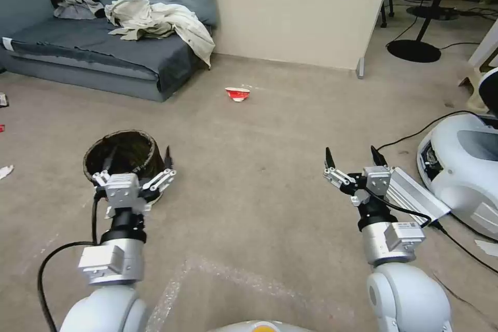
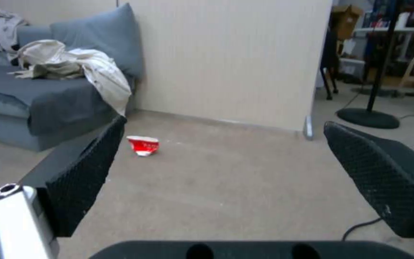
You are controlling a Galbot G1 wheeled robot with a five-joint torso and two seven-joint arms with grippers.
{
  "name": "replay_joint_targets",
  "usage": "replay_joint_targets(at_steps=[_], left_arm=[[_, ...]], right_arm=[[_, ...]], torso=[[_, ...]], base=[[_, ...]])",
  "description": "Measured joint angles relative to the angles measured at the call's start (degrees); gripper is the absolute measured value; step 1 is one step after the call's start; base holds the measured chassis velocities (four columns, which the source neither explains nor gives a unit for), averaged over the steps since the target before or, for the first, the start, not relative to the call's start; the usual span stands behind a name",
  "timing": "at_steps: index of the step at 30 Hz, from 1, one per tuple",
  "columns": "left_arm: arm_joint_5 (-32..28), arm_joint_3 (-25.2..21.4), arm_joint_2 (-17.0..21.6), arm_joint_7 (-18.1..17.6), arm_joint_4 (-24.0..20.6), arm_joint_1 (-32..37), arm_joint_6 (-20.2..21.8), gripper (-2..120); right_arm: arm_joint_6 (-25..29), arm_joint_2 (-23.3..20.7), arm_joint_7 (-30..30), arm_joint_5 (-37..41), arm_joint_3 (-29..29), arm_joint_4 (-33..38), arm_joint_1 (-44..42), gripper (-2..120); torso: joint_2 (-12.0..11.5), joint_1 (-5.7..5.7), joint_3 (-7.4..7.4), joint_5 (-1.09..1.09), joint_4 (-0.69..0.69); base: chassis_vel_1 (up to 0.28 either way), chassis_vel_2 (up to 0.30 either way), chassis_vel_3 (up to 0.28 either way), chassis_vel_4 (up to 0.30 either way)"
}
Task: Pick up the trash can from the floor.
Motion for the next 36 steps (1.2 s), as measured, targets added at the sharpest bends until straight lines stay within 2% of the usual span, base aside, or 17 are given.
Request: replay_joint_targets(at_steps=[9,21,36], left_arm=[[-3.8,-0.1,-0.2,-0.1,2.3,2.8,-1.1,100],[-2.9,1.2,-1.4,-0.8,3.1,3.3,-3.7,100],[-1.1,1.4,-1.6,-0.8,2.8,3.3,-4.2,100]], right_arm=[[2.4,-1.8,-0.7,3.1,0.2,-2.2,-2.1,100],[5.1,-0.6,0.5,1.6,-1.0,-3.9,-2.4,100],[5.4,-0.3,1.0,0.8,-1.2,-4.1,-2.3,100]], torso=[[0.0,0.00,0.00,0.01,0.00],[0.0,0.00,0.00,0.01,0.00],[0.0,0.00,0.00,0.01,0.00]], base=[[0.000,0.000,0.000,0.000],[0.000,0.000,0.000,0.000],[0.000,0.000,0.000,0.000]])
